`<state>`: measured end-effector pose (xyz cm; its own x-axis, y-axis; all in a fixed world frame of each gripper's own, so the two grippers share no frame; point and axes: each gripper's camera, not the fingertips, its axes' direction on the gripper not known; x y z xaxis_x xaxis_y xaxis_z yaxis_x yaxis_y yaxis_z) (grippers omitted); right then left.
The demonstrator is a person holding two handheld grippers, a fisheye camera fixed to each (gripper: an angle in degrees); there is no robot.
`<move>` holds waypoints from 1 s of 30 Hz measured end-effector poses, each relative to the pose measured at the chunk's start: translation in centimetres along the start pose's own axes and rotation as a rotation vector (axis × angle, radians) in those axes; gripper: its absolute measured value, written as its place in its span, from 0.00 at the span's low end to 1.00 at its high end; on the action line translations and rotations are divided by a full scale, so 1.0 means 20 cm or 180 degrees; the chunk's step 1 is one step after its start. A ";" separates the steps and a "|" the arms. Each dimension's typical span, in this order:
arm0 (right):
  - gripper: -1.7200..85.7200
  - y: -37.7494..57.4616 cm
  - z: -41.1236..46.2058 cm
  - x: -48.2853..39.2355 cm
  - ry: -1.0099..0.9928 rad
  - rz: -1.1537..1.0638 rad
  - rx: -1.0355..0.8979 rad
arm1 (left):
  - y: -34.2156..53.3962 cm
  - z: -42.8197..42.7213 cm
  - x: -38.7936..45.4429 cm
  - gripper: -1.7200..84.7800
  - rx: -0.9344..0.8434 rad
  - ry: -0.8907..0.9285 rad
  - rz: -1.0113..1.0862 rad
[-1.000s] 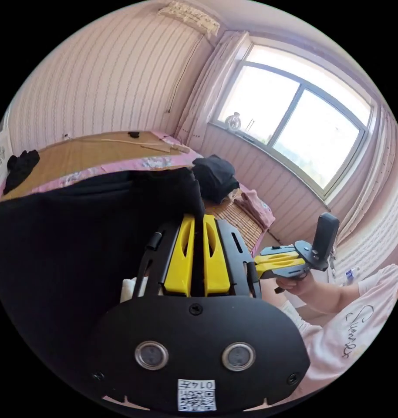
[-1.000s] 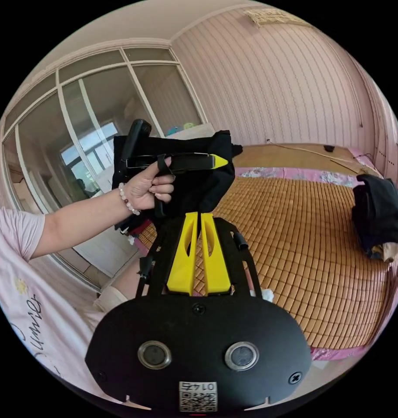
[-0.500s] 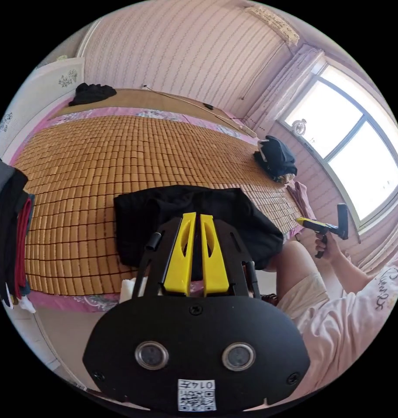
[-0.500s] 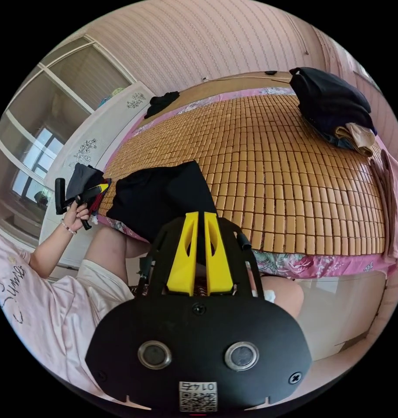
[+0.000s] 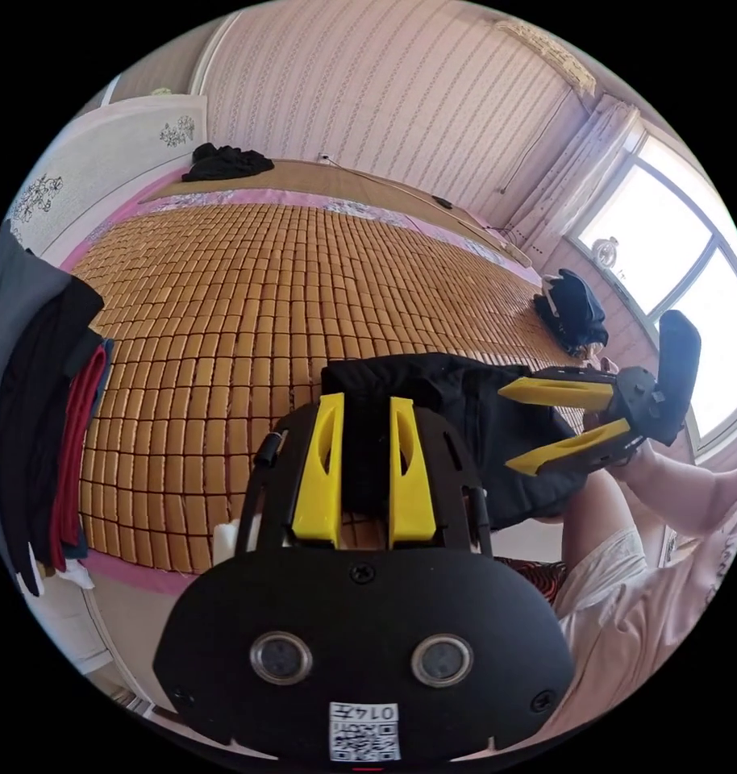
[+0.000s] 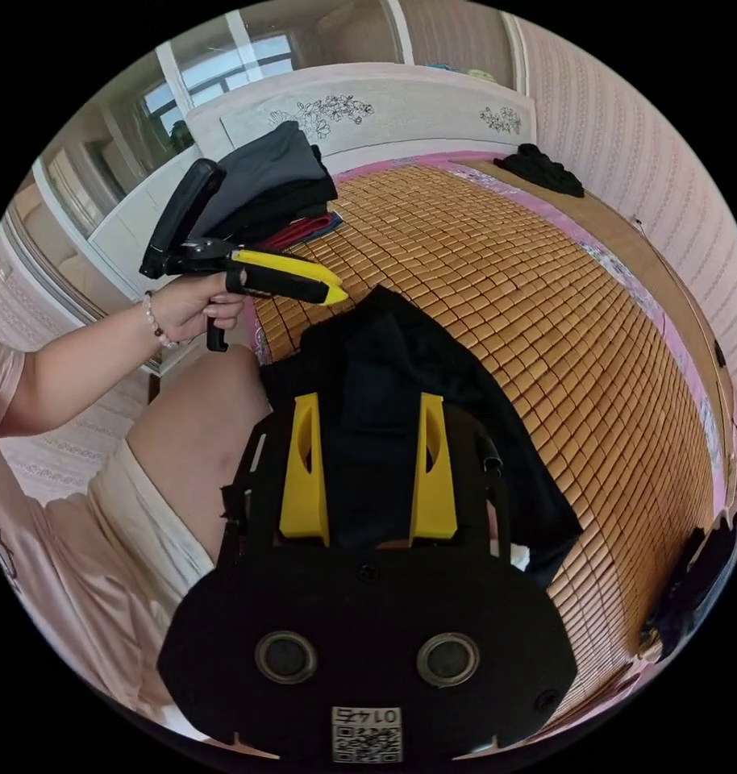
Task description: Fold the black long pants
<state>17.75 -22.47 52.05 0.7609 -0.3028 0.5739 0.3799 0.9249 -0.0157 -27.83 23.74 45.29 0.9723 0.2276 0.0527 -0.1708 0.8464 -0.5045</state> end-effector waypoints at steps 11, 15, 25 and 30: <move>0.02 -0.02 0.13 0.15 -0.0234 0.0492 -0.0411 | -0.06 0.06 -0.15 0.11 -0.0369 0.0042 -0.0208; 0.01 0.21 -0.32 0.26 -0.0128 0.0659 0.0125 | -0.03 -0.11 -0.13 0.07 -0.0283 -0.0013 -0.0040; 0.01 1.01 -1.80 0.68 0.1454 0.1861 0.1734 | -0.18 -1.04 -0.03 0.02 0.1099 0.0178 0.0200; 0.01 1.39 -2.10 0.75 0.2005 0.2443 0.1780 | -0.11 -1.47 -0.13 0.02 0.1653 0.0021 0.0142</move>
<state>61.88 -11.05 25.82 0.8801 0.4716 0.0547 -0.4675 0.8409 0.2726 -25.38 7.15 20.89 0.9630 0.2674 0.0346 -0.2672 0.9636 -0.0119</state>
